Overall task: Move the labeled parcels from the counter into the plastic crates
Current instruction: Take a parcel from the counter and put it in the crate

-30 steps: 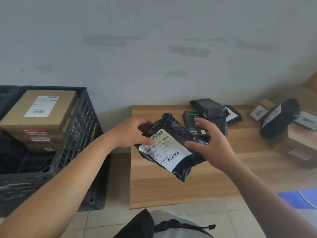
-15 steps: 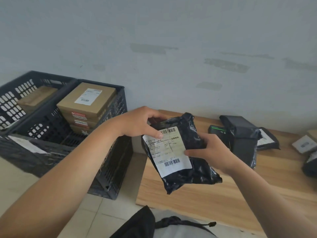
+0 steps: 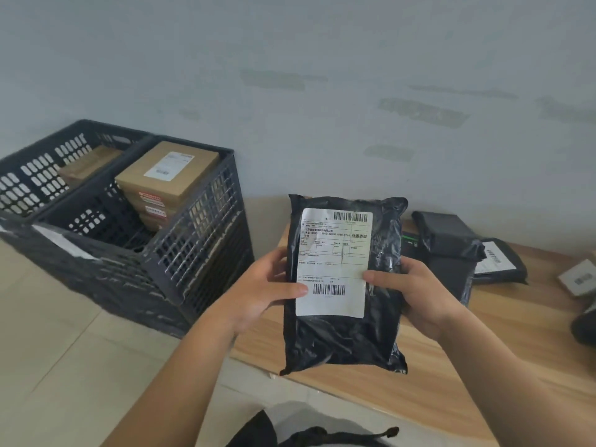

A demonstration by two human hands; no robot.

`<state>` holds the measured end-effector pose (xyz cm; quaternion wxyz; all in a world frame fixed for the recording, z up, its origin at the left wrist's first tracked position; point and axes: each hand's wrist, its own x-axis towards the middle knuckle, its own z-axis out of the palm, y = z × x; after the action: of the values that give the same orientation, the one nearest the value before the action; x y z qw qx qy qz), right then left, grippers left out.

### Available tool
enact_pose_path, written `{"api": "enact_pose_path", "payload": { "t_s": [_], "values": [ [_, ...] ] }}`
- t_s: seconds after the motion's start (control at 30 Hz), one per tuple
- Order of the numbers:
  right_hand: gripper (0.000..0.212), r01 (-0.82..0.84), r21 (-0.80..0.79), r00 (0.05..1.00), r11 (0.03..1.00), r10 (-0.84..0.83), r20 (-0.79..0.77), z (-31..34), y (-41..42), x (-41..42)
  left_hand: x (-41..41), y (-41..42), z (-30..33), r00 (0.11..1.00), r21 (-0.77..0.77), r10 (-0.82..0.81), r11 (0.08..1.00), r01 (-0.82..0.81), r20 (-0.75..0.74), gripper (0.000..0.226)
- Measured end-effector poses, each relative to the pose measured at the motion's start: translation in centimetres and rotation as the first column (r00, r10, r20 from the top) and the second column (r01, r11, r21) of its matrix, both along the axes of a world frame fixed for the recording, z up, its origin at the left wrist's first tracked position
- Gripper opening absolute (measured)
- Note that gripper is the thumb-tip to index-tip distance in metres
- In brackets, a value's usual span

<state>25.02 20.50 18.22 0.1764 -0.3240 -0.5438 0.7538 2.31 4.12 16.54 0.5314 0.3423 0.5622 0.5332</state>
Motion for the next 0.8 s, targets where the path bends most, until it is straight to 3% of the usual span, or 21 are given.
{"api": "enact_pose_path", "payload": {
  "t_s": [0.33, 0.5, 0.67, 0.8],
  "values": [
    [0.056, -0.174, -0.057, 0.984, 0.983, 0.171, -0.055, -3.3, -1.0, 4.0, 7.4, -5.7, -2.4, 0.947, -0.075, 0.317, 0.944, -0.321, -0.055, 0.047],
    [0.052, -0.294, -0.039, 0.954, 0.955, 0.291, -0.073, -3.7, -2.3, 4.0, 9.7, -9.0, -2.3, 0.890, -0.115, 0.446, 0.883, -0.455, -0.098, 0.049],
    [0.058, -0.322, -0.051, 0.942, 0.945, 0.315, -0.114, -4.1, -4.3, 3.1, 11.0, -12.0, -2.0, 0.852, -0.119, 0.510, 0.844, -0.522, -0.120, 0.053],
    [0.044, -0.275, -0.084, 0.949, 0.958, 0.257, -0.184, -3.8, -6.2, 2.0, 11.0, -14.2, -1.4, 0.828, -0.097, 0.547, 0.824, -0.558, -0.121, 0.054]
  ]
}}
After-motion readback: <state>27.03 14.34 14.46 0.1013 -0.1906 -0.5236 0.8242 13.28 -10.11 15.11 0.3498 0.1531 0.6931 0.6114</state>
